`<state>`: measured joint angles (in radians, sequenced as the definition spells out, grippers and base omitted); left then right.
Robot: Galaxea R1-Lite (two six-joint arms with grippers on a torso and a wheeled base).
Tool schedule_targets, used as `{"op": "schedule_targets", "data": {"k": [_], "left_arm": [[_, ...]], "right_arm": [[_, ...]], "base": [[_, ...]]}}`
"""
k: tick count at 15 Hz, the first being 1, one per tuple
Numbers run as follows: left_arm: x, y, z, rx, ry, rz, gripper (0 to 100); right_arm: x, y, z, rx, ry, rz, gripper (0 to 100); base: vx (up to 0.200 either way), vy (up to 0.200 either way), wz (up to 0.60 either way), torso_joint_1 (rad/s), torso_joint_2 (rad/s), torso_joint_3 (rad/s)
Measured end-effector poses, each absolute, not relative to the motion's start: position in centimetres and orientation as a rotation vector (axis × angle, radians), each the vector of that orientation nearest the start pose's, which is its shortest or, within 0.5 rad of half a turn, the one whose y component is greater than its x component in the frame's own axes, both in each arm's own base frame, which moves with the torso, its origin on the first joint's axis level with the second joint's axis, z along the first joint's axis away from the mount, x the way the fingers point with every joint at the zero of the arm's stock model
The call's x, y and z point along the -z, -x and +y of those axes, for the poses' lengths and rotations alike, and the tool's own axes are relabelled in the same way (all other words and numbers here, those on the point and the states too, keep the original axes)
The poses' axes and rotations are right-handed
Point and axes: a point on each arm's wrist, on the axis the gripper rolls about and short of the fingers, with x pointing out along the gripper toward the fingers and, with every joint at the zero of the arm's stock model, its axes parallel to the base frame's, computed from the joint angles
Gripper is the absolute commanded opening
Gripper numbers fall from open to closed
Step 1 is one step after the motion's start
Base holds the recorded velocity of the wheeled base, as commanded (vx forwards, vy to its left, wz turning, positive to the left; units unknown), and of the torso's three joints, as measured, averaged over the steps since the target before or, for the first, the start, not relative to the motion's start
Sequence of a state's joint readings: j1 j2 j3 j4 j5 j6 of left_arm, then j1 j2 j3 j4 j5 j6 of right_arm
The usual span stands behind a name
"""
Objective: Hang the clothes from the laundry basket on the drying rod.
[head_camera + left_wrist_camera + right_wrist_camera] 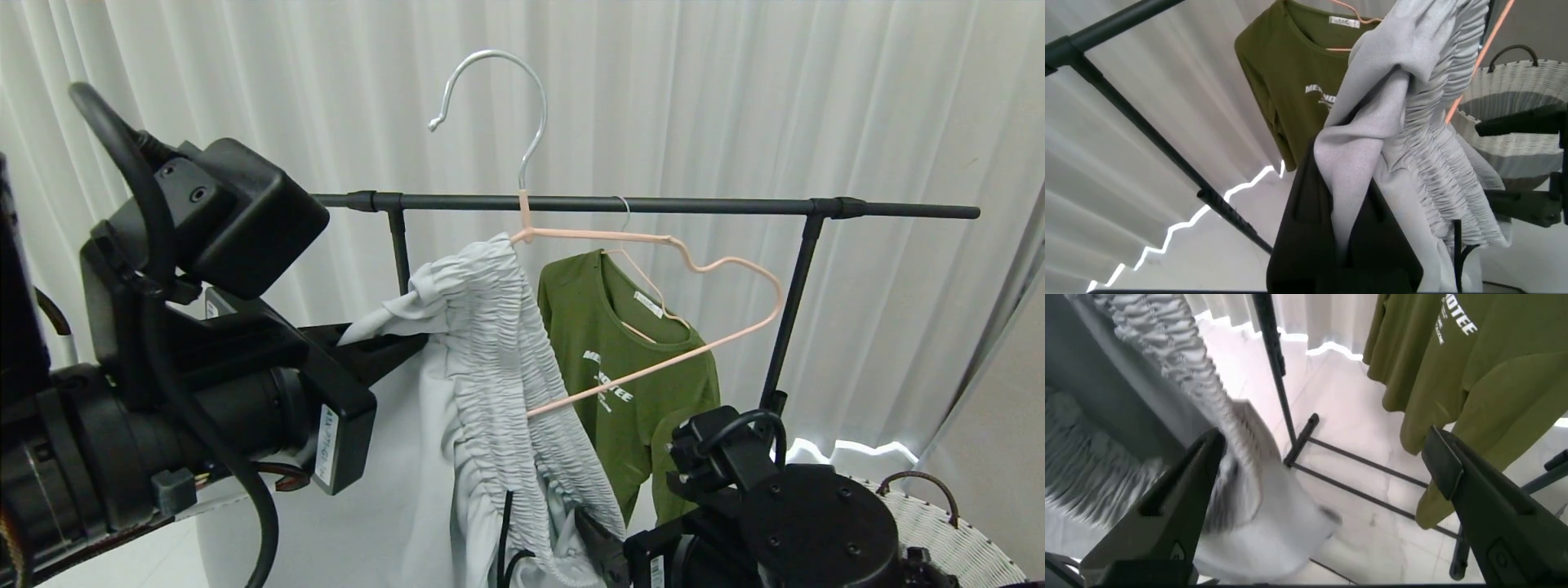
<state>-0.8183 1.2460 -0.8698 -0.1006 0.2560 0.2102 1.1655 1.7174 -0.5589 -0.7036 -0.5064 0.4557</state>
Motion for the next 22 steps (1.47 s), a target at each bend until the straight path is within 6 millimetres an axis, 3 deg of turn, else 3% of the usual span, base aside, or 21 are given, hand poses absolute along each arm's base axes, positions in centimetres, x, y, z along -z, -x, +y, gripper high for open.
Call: {"op": "schedule_targets", "data": {"k": [3, 4, 11, 17, 22], "left_arm": [[-26.3, -13.6, -13.7, 0.585, -0.345, 0.176, 0], [-26.3, -13.6, -13.7, 0.585, -0.344, 0.175, 0], [-26.1, -13.6, -13.7, 0.581, -0.351, 0.181, 0], [-22.7, -13.2, -12.3, 0.569, -0.521, 0.249, 0], [-21.2, -12.8, -11.4, 0.524, -0.574, 0.291, 0]], "right_arm": [[-11.8, -11.8, 24.7, -0.553, -0.081, 0.457, 100], [-11.8, -11.8, 24.7, -0.551, -0.081, 0.459, 0], [-11.5, -12.8, 23.9, -0.503, -0.069, 0.460, 0], [-11.6, -18.5, 19.2, -0.255, -0.075, 0.412, 0], [-11.6, -19.6, 17.6, -0.194, -0.076, 0.398, 0]], "base": [[0.000, 0.000, 0.00, 0.000, 0.00, 0.000], [0.000, 0.000, 0.00, 0.000, 0.00, 0.000], [0.000, 0.000, 0.00, 0.000, 0.00, 0.000], [0.000, 0.000, 0.00, 0.000, 0.00, 0.000], [0.000, 0.000, 0.00, 0.000, 0.00, 0.000]]}}
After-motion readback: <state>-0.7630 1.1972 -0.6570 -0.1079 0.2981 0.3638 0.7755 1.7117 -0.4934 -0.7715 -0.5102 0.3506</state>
